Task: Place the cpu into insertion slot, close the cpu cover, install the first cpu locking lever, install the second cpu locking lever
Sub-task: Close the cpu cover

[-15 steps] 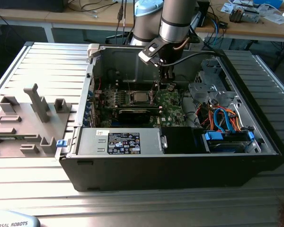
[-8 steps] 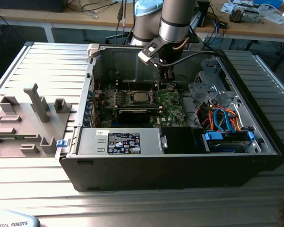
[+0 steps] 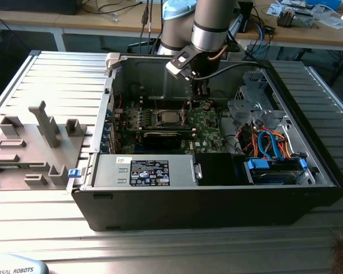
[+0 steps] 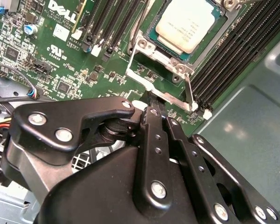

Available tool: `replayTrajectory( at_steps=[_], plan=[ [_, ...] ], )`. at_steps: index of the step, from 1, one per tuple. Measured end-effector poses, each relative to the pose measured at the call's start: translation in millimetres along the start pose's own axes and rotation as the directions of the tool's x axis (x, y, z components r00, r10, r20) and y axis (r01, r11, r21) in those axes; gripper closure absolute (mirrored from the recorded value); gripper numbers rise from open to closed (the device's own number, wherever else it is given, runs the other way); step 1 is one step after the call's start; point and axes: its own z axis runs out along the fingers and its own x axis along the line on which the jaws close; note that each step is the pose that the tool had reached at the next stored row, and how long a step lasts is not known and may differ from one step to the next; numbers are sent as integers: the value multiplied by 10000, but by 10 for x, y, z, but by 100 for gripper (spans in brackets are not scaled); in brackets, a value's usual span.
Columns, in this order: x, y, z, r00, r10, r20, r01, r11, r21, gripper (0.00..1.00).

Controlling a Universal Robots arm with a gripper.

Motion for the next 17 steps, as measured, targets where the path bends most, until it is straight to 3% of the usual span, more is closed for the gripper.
replayTrajectory(
  at_steps=[17],
  plan=[
    [2, -47, 0, 10000, -1, 0, 1, 10000, 0, 89]
  ],
)
